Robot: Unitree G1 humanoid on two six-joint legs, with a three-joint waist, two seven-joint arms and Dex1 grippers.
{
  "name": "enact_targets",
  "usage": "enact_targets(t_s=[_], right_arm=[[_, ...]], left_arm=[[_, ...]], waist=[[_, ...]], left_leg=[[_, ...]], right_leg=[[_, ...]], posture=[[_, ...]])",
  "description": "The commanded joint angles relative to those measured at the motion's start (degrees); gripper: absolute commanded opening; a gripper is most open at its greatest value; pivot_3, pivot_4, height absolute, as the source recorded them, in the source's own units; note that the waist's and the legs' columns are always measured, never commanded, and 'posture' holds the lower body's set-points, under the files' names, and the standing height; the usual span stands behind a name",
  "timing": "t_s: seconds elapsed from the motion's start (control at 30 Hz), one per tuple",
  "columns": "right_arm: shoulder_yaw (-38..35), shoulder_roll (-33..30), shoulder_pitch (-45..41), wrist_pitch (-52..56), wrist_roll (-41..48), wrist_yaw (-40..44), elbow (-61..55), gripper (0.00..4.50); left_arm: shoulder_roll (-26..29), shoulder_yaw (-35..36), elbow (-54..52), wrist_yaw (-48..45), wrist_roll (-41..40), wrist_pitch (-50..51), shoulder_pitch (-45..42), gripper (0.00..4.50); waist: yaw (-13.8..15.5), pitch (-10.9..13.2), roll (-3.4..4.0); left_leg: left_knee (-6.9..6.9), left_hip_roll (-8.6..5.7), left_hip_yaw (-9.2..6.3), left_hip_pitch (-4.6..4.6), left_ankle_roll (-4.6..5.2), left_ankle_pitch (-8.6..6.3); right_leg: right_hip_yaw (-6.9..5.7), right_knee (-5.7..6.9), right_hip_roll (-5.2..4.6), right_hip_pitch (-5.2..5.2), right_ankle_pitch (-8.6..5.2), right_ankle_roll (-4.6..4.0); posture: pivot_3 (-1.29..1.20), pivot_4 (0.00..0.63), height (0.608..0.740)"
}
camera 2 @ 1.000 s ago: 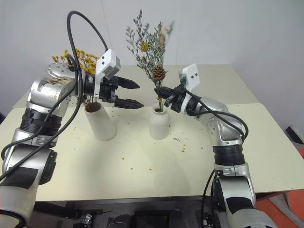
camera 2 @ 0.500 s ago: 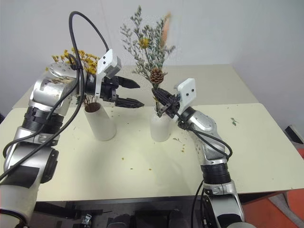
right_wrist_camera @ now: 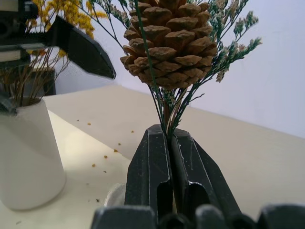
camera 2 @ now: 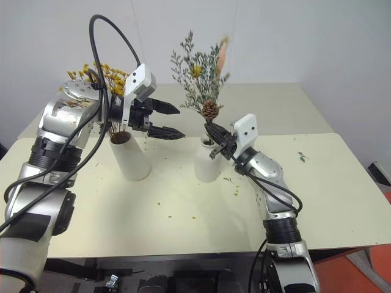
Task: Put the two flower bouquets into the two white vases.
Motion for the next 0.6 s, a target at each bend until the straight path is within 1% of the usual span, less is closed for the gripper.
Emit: enact_targets(t_s=[0.03, 0.2, 0.27, 0.3, 0.6], right_arm=[[-0.28, -0.71, 0.52, -2.04, -0.23, 0.07, -3.6, 0.03], [0.27, -0.39, 0.91, -2.68, -1.11, -0.18, -3.45, 0.03], [0.33, -0.24, 0.89, -2.93, -1.38, -0.41, -3.28, 0.57], [0.36, -0.21, 0.89, -3.03, -1.45, -0.5, -3.22, 0.74], [0.15, -0.75, -0.3, -1.99, -0.93, -0.24, -4.31, 3.82]], left_arm=[[0.25, 0.57, -0.99, -0.06, -0.19, -0.47, -1.99, 4.5], [0.11, 0.46, -0.83, -0.17, -0.08, -0.55, -2.26, 4.5], [0.11, 0.46, -0.83, -0.22, -0.05, -0.58, -2.29, 4.5], [0.1, 0.46, -0.83, -0.23, -0.05, -0.58, -2.29, 4.5], [0.07, 0.43, -0.77, -0.33, 0.03, -0.73, -2.31, 4.5]], waist=[[0.0, 0.0, 0.0], [-0.09, 0.0, 0.0], [-0.09, 0.0, 0.0], [-0.07, 0.0, 0.0], [-0.08, 0.0, 0.0]], left_leg=[[0.01, 0.0, 0.0, 0.0, 0.0, 0.0], [0.01, 0.0, 0.0, 0.01, 0.0, 0.0], [0.01, 0.0, 0.0, 0.01, 0.0, 0.0], [0.01, 0.0, 0.0, 0.01, 0.0, 0.0], [0.01, 0.0, 0.0, 0.01, 0.0, 0.0]], right_leg=[[0.0, 0.0, 0.0, 0.0, 0.0, 0.0], [0.01, 0.01, 0.01, 0.0, 0.0, 0.0], [0.01, 0.0, 0.01, 0.0, 0.0, 0.0], [0.01, 0.0, 0.01, 0.0, 0.0, 0.0], [0.01, 0.0, 0.01, 0.01, 0.0, 0.0]], posture=[[0.0, 0.15, 0.74], [0.0, 0.15, 0.74], [0.0, 0.15, 0.74], [0.0, 0.15, 0.74], [0.0, 0.15, 0.74]])
